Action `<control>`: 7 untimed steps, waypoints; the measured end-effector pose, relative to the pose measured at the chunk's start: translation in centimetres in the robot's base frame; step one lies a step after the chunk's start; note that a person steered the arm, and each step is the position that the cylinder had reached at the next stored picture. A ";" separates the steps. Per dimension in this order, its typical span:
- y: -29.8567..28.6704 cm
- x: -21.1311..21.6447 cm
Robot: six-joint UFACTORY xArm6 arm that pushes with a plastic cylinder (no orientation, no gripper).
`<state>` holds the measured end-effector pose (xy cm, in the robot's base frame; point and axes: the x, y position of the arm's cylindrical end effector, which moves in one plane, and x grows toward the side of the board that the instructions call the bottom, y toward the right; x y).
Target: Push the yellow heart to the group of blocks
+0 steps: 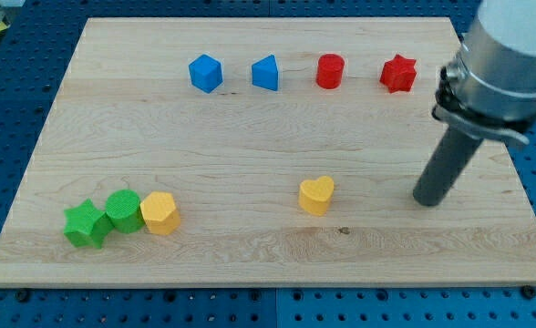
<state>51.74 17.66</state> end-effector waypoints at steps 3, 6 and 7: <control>-11.5 0.3; -14.8 1.3; -13.6 1.7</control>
<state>53.48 4.09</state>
